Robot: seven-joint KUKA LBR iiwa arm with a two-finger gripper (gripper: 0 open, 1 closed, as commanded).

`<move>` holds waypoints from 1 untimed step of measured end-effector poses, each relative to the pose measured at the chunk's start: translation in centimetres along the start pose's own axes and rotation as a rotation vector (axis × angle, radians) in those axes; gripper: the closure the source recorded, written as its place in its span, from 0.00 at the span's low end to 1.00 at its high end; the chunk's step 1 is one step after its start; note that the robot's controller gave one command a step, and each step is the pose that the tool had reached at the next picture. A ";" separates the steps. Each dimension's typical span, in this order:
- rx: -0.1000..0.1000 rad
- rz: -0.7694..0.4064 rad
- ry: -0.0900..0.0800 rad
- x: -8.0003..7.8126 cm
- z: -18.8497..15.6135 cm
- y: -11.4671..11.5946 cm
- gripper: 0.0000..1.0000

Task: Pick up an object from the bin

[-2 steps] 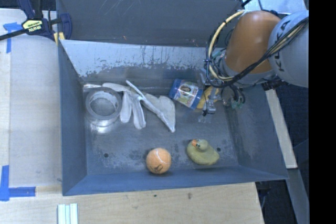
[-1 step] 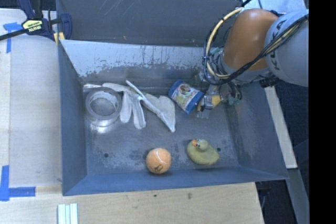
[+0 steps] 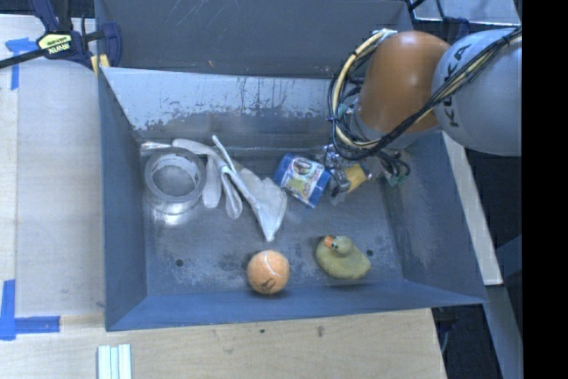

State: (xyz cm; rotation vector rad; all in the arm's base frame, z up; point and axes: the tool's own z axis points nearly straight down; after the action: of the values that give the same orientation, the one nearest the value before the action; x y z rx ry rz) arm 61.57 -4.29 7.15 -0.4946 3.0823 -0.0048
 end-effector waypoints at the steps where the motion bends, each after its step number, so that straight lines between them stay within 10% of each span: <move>1: 0.000 0.000 0.000 0.0 0.0 0.0 1.00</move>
Offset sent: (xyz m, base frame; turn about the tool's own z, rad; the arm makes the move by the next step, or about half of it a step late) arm 0.0093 0.0029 0.1097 0.0073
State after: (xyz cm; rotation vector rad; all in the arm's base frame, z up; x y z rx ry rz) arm 61.57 -4.29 7.16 -0.4948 3.0822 -0.0048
